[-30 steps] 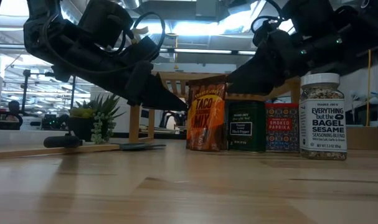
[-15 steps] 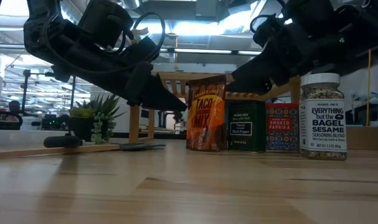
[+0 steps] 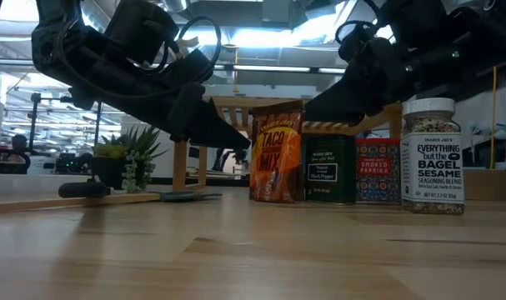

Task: Shelf spices
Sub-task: Put the orange seasoning pack on the shelf

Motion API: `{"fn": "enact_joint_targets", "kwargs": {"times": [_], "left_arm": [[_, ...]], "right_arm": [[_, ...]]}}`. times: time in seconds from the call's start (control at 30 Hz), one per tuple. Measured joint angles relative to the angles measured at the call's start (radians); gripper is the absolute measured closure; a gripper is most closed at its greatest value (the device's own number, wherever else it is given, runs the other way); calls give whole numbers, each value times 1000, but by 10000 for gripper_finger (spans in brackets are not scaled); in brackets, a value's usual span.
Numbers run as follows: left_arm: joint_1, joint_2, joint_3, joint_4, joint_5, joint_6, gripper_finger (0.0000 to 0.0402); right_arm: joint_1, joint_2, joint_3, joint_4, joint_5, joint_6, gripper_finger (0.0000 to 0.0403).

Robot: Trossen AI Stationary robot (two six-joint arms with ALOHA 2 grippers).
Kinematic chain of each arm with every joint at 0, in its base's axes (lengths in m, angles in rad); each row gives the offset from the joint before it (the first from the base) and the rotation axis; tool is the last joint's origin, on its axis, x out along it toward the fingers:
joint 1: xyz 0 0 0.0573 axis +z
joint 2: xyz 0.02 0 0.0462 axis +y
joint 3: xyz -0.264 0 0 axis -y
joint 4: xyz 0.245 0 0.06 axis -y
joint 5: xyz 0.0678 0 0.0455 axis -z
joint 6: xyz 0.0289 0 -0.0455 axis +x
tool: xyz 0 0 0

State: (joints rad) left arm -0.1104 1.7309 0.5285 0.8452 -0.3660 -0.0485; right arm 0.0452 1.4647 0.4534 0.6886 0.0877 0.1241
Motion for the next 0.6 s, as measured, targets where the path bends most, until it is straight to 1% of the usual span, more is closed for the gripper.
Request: {"fn": "enact_joint_targets", "kwargs": {"times": [0.17, 0.27, 0.3, 0.37, 0.5, 0.6], "left_arm": [[0, 0, 0, 0, 0, -2, 212], [0, 0, 0, 0, 0, -3, 212], [0, 0, 0, 0, 0, -3, 212], [0, 0, 0, 0, 0, -4, 212], [0, 0, 0, 0, 0, -4, 212], [0, 0, 0, 0, 0, -4, 212]], "right_arm": [[0, 0, 0, 21, 3, 0, 327], [0, 0, 0, 25, 36, 0, 379], [0, 0, 0, 25, 48, 1, 390], [0, 0, 0, 25, 58, 3, 394], [0, 4, 0, 26, 74, 32, 382], [1, 44, 0, 63, 88, 33, 396]]}}
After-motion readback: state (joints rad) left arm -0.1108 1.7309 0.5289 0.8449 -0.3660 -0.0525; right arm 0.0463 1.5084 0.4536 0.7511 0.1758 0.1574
